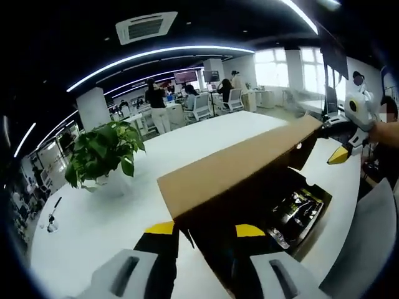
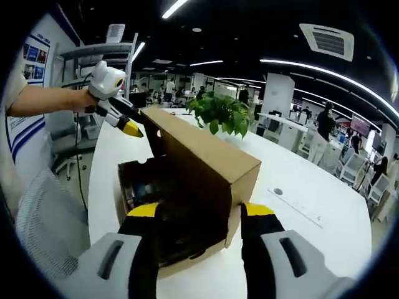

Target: Operate the shoe box by opening the lid, removing the specified soft item, and placing it in the target area until the item is outside and the box remains undamaged.

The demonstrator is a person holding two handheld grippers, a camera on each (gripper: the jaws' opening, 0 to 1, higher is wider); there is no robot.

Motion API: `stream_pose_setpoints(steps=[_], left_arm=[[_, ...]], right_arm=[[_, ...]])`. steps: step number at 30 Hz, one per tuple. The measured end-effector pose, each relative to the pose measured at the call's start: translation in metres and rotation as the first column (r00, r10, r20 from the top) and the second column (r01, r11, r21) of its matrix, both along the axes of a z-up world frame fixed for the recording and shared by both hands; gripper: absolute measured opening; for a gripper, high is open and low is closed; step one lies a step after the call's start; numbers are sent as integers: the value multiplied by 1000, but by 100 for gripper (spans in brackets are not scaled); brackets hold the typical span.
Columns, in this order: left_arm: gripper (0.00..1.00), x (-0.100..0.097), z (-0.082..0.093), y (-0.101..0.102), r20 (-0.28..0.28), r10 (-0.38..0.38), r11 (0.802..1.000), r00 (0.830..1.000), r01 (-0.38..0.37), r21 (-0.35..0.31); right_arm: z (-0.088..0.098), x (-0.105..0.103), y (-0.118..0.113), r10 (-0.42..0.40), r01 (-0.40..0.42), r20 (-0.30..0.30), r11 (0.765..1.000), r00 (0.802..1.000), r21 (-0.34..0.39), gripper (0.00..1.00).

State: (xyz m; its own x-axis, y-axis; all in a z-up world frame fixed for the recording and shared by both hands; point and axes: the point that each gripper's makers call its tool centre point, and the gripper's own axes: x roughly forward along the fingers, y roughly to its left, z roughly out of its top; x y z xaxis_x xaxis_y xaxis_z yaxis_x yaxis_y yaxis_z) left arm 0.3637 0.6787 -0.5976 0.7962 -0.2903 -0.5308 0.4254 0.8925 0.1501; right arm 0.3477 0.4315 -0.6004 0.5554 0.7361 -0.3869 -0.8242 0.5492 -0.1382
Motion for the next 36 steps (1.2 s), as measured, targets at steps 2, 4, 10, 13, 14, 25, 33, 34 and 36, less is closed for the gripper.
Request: stream_pose_setpoints(steps=[2,4,10,13,14,25,33,34,36], left_arm=[[29,6,2,1,4,12,1000,1000,-12,0],[28,10,4,1,7,19,1000,1000,-19,-4],[23,25,6,4,14,48,999,999,-48,-11],[21,32,6,6,14,60,998,998,-60,-10],[20,35,5,6,14,63,998,998,-63,-8],[11,56,8,13,23,100,995,995,-100,-18],[4,72,7,19,19,120,993,993,-120,-15],[4,73,6,19,19,122,993,992,-121,-13],[3,77,6,19,14,129,991,992,-129,-21]], right_arm=[[1,4,0,-4,4,2,1000,1000,6,47],[2,7,0,-7,7,5,1000,1000,10,46],[5,20,0,-21,21,12,999,1000,24,45],[6,26,-2,-30,30,16,999,999,28,43],[6,28,-2,-32,32,18,999,999,29,42],[7,48,-3,-55,54,23,997,998,47,39],[6,63,-4,-75,75,12,996,997,50,38],[6,64,-4,-77,76,11,996,997,49,37],[5,68,-4,-83,82,9,995,997,48,36]])
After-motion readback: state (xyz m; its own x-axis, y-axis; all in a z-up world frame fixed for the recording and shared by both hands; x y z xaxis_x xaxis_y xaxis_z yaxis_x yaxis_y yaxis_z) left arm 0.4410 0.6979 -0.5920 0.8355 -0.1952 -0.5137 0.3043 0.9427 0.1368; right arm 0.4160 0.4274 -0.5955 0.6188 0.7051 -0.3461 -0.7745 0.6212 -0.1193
